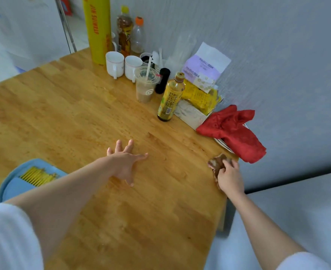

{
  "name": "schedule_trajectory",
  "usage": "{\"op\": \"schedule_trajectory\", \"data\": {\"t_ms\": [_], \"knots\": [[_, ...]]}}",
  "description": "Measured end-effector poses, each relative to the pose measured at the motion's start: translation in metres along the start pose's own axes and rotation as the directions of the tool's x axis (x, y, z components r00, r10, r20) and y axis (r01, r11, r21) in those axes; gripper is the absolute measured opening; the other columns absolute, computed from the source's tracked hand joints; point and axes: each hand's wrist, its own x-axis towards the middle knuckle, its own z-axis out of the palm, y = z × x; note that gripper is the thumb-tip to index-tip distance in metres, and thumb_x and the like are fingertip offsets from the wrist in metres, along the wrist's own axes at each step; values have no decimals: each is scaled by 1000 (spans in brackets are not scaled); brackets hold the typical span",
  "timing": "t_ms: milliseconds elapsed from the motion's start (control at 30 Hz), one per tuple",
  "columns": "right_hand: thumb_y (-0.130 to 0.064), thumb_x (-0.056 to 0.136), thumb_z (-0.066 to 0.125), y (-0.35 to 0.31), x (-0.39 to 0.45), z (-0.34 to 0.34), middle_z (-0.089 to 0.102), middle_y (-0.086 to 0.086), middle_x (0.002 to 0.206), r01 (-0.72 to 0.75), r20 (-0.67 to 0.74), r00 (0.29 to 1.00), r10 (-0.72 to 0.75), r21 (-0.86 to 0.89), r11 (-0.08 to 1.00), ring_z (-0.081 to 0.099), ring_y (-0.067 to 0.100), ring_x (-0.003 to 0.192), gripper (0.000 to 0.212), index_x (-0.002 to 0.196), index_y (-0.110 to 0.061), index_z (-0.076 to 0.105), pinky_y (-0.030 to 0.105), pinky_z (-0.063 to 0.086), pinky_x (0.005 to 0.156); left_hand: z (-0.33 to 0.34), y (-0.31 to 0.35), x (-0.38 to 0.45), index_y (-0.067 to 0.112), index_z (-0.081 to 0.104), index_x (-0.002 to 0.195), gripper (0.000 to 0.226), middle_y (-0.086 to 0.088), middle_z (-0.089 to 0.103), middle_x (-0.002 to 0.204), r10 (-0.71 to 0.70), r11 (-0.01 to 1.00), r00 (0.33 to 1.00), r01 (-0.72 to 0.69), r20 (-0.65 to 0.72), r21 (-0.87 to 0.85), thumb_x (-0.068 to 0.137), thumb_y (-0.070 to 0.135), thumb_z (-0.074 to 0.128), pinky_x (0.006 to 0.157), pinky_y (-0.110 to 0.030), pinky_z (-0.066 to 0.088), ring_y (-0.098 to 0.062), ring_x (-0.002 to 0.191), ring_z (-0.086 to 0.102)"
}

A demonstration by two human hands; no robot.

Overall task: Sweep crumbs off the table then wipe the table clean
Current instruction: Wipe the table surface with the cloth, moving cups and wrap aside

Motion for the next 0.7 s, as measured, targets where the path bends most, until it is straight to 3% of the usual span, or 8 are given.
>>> {"op": "schedule_trajectory", "data": {"t_ms": [33, 100, 200, 267, 400, 500, 600, 700], "knots": [[-42, 103, 35, -5, 8, 0, 33, 9, 159, -56, 9, 998, 55, 41, 998, 40, 33, 140, 51, 147, -19, 48, 48, 37, 114, 0, 1, 1, 60, -3, 150, 116, -4, -34, 160, 4, 1000, 1000, -4, 2, 4, 74, 45, 84, 118, -65, -1, -44, 144, -29], [-56, 102, 30, -46, 3, 16, 27, 7, 163, 94, 69, 993, -98, 59, 994, 23, 26, 151, 62, 153, -21, 39, 46, 22, 123, 2, -1, 2, 61, -4, 148, 117, -4, -35, 159, -4, 1000, 1000, 4, 0, -7, 73, 44, 84, 118, -66, -1, -44, 144, -30], [-49, 103, 40, -113, -36, 41, 19, -7, 165, 486, 198, 851, -487, 57, 872, 8, 16, 155, 57, 155, -28, 33, 38, 10, 124, 0, -2, 2, 62, -4, 149, 117, -4, -36, 159, -2, 1000, 1000, 2, 14, -1, 74, 44, 84, 118, -66, 0, -45, 144, -29], [-36, 104, 45, -113, -45, 41, 21, -11, 163, 558, 258, 789, -557, 80, 826, 10, 12, 154, 50, 153, -31, 38, 37, 13, 124, -3, 0, -1, 61, -5, 149, 117, -4, -36, 159, 2, 1000, 1000, -2, 30, 11, 74, 45, 84, 118, -66, 1, -45, 144, -29], [-20, 104, 46, -18, -9, 13, 32, 1, 162, 217, 85, 970, -226, 105, 970, 23, 19, 152, 45, 149, -23, 45, 42, 21, 124, -2, 1, -2, 60, -7, 149, 116, -5, -38, 158, -1, 1000, 999, 1, 36, 23, 76, 45, 83, 118, -66, 2, -46, 143, -29], [-22, 105, 42, 19, 13, 4, 32, 8, 161, 24, 30, 999, -27, 94, 995, 27, 26, 149, 46, 152, -18, 40, 49, 30, 119, -2, 2, -1, 60, -7, 149, 116, -5, -39, 157, 4, 1000, 999, -5, 41, 17, 76, 45, 82, 117, -67, 1, -46, 143, -30], [-22, 105, 38, -9, 25, 10, 32, 9, 160, -10, -14, 1000, 10, 33, 999, 31, 30, 145, 47, 152, -18, 39, 50, 33, 114, -2, 1, 0, 59, -7, 149, 116, -5, -39, 157, 2, 1000, 999, -2, 49, 12, 77, 45, 82, 117, -67, 0, -45, 142, -32], [-25, 106, 37, -49, 39, 21, 29, 11, 161, 133, 11, 991, -133, -6, 991, 29, 30, 147, 46, 152, -18, 40, 45, 32, 115, -2, 1, 0, 59, -8, 149, 115, -5, -40, 156, 1, 1000, 999, -2, 50, 16, 78, 43, 81, 117, -66, -1, -45, 142, -32]]}}
